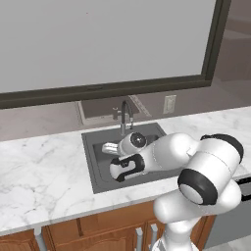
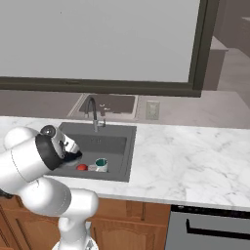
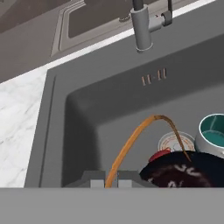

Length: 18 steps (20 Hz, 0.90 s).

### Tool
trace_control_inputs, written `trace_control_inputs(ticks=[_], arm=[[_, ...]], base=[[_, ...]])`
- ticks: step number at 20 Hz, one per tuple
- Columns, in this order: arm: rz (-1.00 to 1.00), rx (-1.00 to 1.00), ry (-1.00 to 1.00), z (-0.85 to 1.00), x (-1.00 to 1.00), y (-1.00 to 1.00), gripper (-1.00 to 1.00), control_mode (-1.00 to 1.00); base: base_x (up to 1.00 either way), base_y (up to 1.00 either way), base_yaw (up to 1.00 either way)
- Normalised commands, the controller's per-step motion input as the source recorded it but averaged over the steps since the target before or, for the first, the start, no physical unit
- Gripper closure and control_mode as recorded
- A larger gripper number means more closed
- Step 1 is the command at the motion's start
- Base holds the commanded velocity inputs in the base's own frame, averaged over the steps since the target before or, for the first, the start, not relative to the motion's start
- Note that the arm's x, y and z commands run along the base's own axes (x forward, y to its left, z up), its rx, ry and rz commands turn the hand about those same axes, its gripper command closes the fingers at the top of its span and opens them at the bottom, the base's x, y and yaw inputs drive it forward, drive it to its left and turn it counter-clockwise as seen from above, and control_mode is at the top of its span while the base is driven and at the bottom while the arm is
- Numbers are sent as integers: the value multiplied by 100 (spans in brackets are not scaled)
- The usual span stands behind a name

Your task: Pick the teapot and mug and place them in the sink. Then turn on the water.

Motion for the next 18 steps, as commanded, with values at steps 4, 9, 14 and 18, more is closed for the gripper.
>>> trace_control_inputs(ticks=[4,9,14,18], arm=[[0,0,0,0,0,0,-100,-100],[0,0,0,0,0,0,-100,-100],[0,0,-4,7,0,-4,-100,-100],[0,0,-7,13,-1,-11,-100,-100]], base=[[0,0,0],[0,0,0],[0,0,0],[0,0,0]])
